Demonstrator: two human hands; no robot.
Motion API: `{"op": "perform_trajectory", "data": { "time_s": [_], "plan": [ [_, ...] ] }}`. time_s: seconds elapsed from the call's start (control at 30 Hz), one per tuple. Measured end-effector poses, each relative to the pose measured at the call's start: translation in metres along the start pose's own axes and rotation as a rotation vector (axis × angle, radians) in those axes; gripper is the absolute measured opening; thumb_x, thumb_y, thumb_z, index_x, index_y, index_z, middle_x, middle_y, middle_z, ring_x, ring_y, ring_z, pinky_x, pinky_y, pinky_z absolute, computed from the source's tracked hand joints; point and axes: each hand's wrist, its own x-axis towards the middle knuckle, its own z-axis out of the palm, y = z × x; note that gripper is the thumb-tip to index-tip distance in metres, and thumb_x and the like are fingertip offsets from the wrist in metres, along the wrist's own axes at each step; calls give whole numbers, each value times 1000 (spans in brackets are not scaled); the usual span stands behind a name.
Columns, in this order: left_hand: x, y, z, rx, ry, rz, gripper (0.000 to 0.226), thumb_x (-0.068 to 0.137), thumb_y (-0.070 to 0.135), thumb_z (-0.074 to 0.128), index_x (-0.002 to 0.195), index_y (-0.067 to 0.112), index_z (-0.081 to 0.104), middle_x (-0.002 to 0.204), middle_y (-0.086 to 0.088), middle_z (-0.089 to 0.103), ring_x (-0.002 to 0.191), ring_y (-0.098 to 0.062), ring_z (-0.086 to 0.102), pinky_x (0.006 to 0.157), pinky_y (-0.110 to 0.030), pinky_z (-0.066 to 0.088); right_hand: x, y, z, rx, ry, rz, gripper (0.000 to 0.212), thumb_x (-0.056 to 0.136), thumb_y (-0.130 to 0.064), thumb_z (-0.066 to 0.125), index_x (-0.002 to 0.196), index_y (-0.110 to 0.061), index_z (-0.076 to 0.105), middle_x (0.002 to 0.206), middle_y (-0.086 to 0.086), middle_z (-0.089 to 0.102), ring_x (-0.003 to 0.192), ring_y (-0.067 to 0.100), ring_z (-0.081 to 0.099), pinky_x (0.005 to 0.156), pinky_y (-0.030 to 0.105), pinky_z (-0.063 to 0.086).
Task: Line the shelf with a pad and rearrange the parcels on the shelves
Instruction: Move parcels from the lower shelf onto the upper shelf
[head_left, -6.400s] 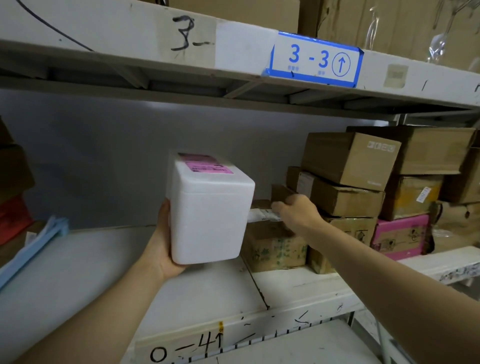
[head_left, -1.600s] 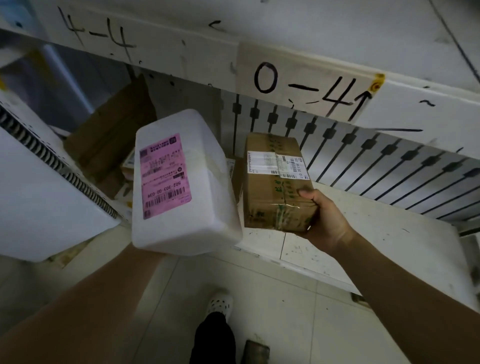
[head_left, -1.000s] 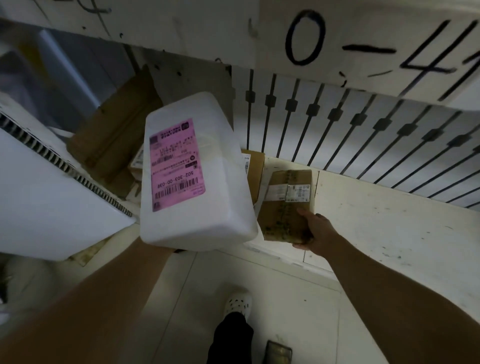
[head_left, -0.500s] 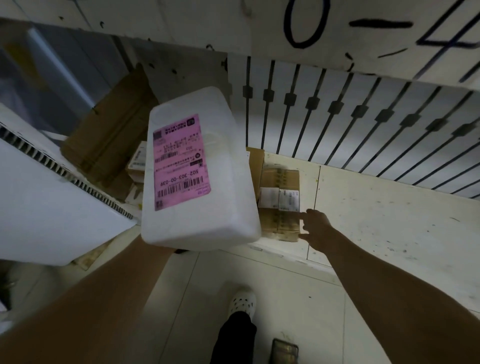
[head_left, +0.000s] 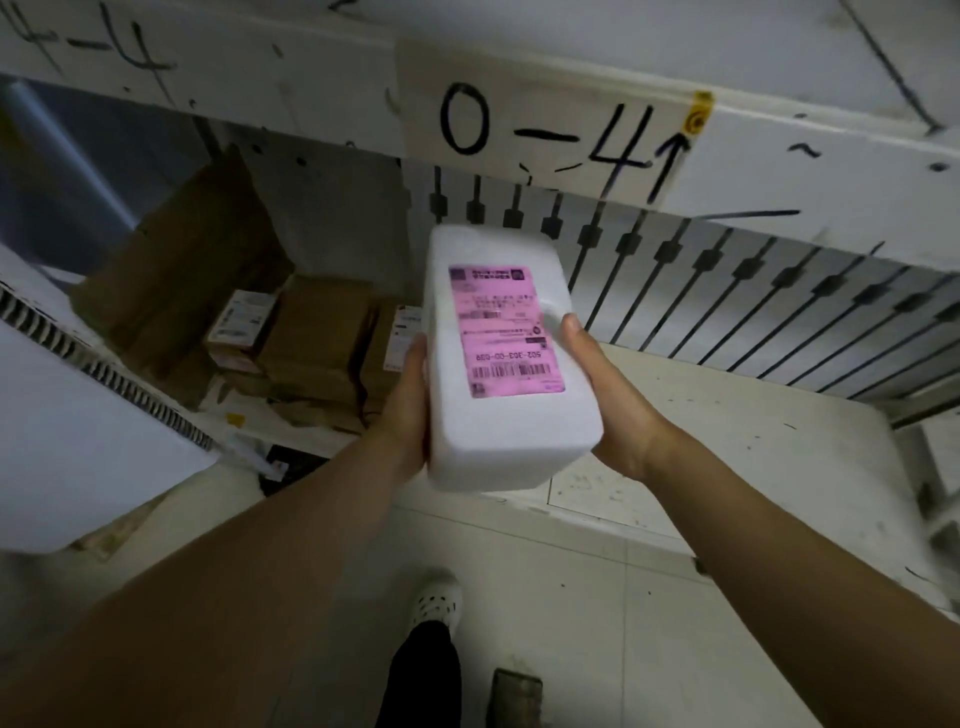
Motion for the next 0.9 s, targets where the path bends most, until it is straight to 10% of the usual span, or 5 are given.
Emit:
{"op": "perform_trajectory", "data": {
  "time_s": [0.07, 0.4, 0.67, 0.77, 0.9],
  "plan": [
    [-6, -4, 18, 48, 28, 28, 104, 62, 81, 59, 142, 17, 48, 128, -5, 67, 113, -27, 67, 98, -51, 53, 0, 7, -19, 11, 24, 91, 53, 93, -60, 54, 131, -24, 62, 126, 12, 71, 118, 35, 67, 103, 62, 47],
    [19, -30, 53, 342, -71, -76, 61, 95, 69, 35, 110, 18, 65, 100, -4, 70, 76, -13, 64, 65, -28, 48, 40, 59, -47, 67, 368, 261, 42, 90, -53, 66, 114, -19, 71, 104, 11, 78, 100, 36, 73, 93, 60, 55],
    [64, -18, 53, 381, 60, 37, 90, 68, 86, 50, 120, 14, 63, 109, -8, 71, 99, -27, 69, 88, -43, 57, 97, 69, -38, -12, 498, 178, 77, 74, -51, 80, 139, -20, 53, 120, 12, 71, 104, 34, 70, 95, 57, 55],
    [72, -20, 51, 458, -12, 96, 41, 88, 48, 66, 114, 17, 65, 105, -5, 70, 96, -24, 68, 78, -33, 58, 118, 82, -42, -20, 482, 158, 101, 55, -59, 87, 142, -21, 52, 131, 10, 65, 114, 33, 65, 98, 54, 54],
    [83, -30, 38, 624, 111, 94, 22, 89, 38, 70, 98, 19, 62, 98, -2, 67, 92, -21, 64, 80, -33, 55, 111, 82, -27, -197, 395, 280, 60, 93, -37, 69, 145, -22, 44, 132, 10, 61, 114, 32, 60, 72, 38, 51]
  ]
}}
